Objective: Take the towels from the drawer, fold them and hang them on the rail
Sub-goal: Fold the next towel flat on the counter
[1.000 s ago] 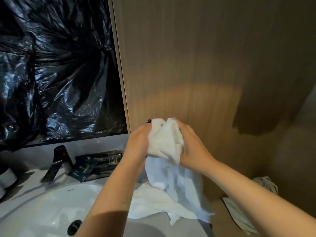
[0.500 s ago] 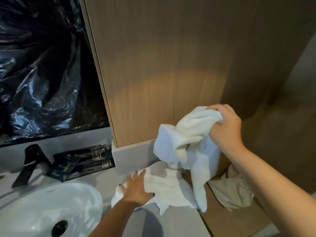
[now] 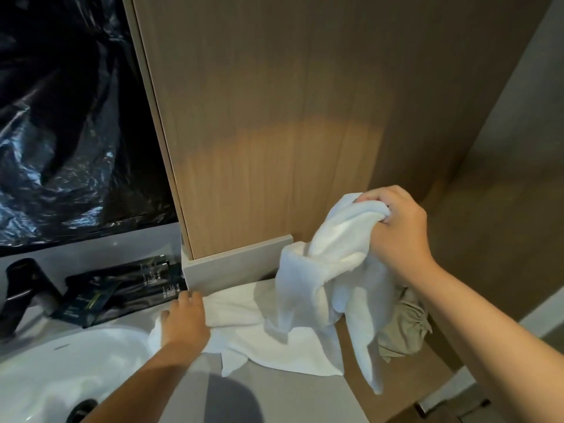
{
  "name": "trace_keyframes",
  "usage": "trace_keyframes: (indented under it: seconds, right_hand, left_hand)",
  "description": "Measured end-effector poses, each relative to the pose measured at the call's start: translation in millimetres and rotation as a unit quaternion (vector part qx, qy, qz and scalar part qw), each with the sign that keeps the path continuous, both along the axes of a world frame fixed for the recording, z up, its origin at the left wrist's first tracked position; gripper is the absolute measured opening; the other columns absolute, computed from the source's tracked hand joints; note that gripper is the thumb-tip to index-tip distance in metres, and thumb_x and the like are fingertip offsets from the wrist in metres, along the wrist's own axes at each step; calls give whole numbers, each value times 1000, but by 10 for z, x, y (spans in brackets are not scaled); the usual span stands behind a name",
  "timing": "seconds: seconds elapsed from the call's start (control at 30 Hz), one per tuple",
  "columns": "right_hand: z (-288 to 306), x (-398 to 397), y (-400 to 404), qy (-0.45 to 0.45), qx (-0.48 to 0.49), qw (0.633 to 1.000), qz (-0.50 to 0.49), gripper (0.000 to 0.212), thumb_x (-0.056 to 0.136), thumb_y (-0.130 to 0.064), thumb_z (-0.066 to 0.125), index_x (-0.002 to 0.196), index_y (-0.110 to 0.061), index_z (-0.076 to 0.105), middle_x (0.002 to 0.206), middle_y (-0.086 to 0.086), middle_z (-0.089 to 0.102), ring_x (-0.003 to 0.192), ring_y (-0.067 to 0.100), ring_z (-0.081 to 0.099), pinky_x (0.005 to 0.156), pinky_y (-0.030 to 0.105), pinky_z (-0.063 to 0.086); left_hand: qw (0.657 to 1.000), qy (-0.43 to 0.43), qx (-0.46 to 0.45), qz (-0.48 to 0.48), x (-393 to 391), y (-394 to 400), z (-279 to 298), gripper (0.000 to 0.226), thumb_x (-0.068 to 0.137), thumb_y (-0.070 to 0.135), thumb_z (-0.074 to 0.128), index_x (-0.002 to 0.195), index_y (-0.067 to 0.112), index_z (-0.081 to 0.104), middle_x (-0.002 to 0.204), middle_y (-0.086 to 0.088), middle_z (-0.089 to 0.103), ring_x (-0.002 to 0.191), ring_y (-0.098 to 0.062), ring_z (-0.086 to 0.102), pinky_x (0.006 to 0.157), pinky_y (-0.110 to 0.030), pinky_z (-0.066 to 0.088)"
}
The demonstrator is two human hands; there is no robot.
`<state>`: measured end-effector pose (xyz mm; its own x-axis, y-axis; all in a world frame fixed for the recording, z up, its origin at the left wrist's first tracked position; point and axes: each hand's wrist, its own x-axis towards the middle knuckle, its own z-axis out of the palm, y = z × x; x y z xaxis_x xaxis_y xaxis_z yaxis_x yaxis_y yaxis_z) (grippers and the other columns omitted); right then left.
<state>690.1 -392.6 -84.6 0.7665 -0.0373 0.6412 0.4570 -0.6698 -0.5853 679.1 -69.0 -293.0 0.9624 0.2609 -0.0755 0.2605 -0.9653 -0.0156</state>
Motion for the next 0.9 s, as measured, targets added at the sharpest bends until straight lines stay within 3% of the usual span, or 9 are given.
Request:
trace_keyframes:
  seconds: [0.13,0.23,0.33,0.5,0.6,0.7,0.77,0.83,0.9]
  right_hand:
    - [21,-24,157,2,-2,1000,21,19,79,2,74,86,-16,70,94,-1,62,84,3,57,71,3,40]
    - [78,-20,276,14,-4,999,34,28,77,8,70,85,-19,70,95,-4,60,85,5,58,69,4,41]
    - [163,-22,364,20,-4,999,32,34,76,9,68,83,-23,69,96,-8,59,87,6,58,67,8,43]
    - [257,-118,376,15,-21,999,23,34,77,7,69,81,-26,66,97,-11,57,87,7,57,67,14,45]
    - [301,-188,358,30,-25,999,20,30,81,4,70,84,-26,65,101,-6,58,91,11,57,69,10,42]
    - [351,-251,418,73,8,997,17,26,84,0,69,85,-26,67,99,-5,62,90,10,59,68,7,42]
    - [414,-292,499,180,124,975,49,24,86,-2,66,82,-26,72,91,-5,69,87,12,64,69,17,51]
    - [456,-360,605,298,240,919,93,23,86,-4,66,85,-25,76,84,-2,75,83,18,70,64,28,56]
    - [438,-413,678,352,277,887,116,21,88,-6,64,94,-21,76,85,2,76,83,21,72,62,29,56]
  left_hand:
    - [974,-24,-74,-214,-275,-376,24,86,94,33,50,157,29,-8,165,-4,-10,152,-28,-7,121,-46,0]
    - [931,41,-137,-335,-271,-590,147,87,94,40,54,155,39,-8,167,1,4,151,-25,15,121,-38,19]
    - [934,138,-131,-302,-221,-540,144,83,97,39,53,156,39,-5,162,-1,24,143,-26,35,114,-36,33]
    - [947,157,-114,-255,-313,-238,-85,66,101,33,47,157,29,13,165,6,13,152,-13,10,122,-35,13]
    - [933,141,-255,-214,-345,-341,88,81,89,50,60,155,29,19,161,7,26,145,-13,29,111,-27,30]
    - [846,25,-501,-180,-412,-487,516,109,67,65,76,153,44,12,151,30,27,132,5,33,103,-17,34]
    - [775,-62,-600,-191,-498,-549,814,111,63,67,80,148,57,9,145,45,28,132,16,33,100,-8,35]
    - [732,-126,-645,-180,-599,-534,1073,109,65,58,83,147,60,10,135,54,31,129,20,35,96,-4,37]
    - [728,-172,-636,-189,-694,-466,1286,90,75,37,83,145,54,29,129,50,42,122,22,42,92,-3,41]
